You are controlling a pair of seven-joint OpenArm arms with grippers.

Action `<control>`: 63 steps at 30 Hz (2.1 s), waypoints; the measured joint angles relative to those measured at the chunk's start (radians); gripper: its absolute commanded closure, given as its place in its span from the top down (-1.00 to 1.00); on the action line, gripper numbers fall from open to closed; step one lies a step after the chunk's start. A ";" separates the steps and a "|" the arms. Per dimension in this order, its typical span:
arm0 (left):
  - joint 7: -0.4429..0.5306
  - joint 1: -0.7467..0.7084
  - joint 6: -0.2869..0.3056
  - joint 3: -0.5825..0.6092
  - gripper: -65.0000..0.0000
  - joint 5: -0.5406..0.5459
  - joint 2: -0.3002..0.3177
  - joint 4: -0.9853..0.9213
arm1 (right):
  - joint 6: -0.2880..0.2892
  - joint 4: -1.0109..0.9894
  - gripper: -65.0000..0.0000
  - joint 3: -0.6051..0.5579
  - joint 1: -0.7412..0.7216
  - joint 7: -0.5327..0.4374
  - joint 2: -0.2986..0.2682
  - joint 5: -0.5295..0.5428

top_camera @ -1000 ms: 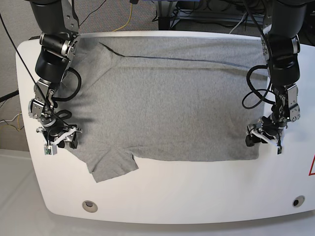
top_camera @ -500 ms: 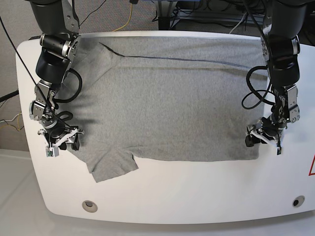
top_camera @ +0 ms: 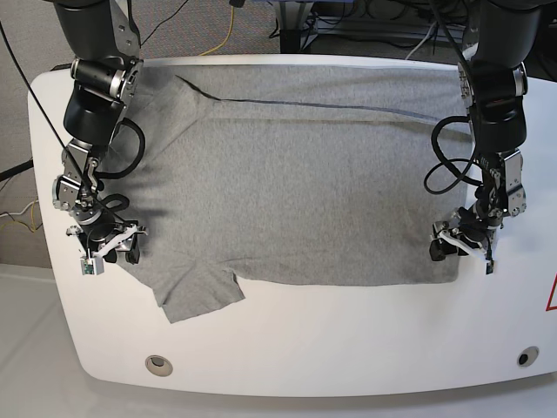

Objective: Fold the T-shirt properly

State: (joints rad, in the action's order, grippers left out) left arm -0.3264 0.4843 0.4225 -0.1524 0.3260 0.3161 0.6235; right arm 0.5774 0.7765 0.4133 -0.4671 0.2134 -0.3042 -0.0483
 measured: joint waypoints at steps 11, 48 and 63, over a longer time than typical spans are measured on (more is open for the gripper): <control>-0.010 -0.007 -0.002 0.001 -0.03 -0.001 -0.003 0.016 | 0.000 0.000 -0.05 -0.001 0.005 0.000 0.003 -0.001; 0.001 -0.022 0.005 0.004 0.13 -0.012 -0.004 0.039 | 0.002 0.008 -0.03 0.005 0.010 0.008 0.005 -0.001; -0.010 -0.019 -0.026 0.004 0.43 -0.011 -0.007 0.042 | -0.001 0.008 -0.03 0.006 0.012 0.016 0.005 -0.001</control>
State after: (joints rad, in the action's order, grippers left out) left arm -0.3363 0.4652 0.3965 -0.1486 0.3153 0.3088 0.6659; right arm 0.5762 0.7841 0.4198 -0.4549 0.2298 -0.2993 -0.0490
